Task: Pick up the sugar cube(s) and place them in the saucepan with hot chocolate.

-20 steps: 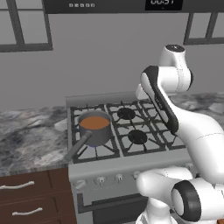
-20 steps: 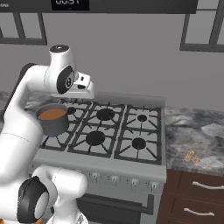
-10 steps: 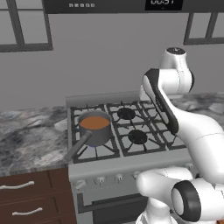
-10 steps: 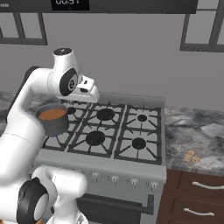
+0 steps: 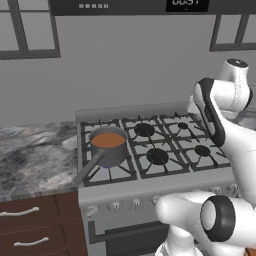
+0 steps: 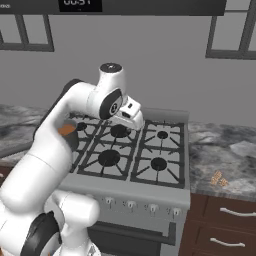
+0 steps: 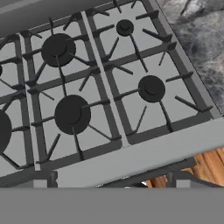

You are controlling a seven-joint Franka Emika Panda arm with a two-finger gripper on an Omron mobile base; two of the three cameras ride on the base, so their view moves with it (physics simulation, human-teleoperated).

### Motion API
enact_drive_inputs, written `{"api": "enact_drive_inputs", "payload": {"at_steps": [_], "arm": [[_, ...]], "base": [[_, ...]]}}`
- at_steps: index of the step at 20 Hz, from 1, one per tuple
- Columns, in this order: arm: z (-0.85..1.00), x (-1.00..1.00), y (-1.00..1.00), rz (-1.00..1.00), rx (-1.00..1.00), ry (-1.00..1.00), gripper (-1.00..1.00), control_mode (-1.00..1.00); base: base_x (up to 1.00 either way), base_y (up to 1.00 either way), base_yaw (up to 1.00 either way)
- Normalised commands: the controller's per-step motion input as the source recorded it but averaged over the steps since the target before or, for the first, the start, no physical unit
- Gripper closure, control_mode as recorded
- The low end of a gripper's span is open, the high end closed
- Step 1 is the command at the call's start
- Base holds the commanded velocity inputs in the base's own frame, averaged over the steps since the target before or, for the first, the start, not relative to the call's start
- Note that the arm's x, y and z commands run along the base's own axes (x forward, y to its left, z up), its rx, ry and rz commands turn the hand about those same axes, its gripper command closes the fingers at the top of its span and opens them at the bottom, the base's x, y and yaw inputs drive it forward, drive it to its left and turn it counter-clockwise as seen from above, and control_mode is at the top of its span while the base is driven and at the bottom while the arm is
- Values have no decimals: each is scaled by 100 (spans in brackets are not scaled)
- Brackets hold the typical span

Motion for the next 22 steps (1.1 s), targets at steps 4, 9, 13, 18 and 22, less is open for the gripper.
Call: {"api": "enact_drive_inputs", "payload": {"at_steps": [4, 9, 13, 18, 22], "arm": [[-34, 0, -100, -15, 12, 0, -100, -100], [-42, 0, -100, -14, 10, 0, -100, -100], [-37, 0, -100, -13, 8, 0, -100, -100], [-23, 0, -92, -12, 4, 0, -100, -100], [-6, 0, -79, -10, 0, 0, -100, -100]], "base": [[0, 0, 0], [0, 0, 0], [0, 0, 0], [0, 0, 0], [0, 0, 0]]}}
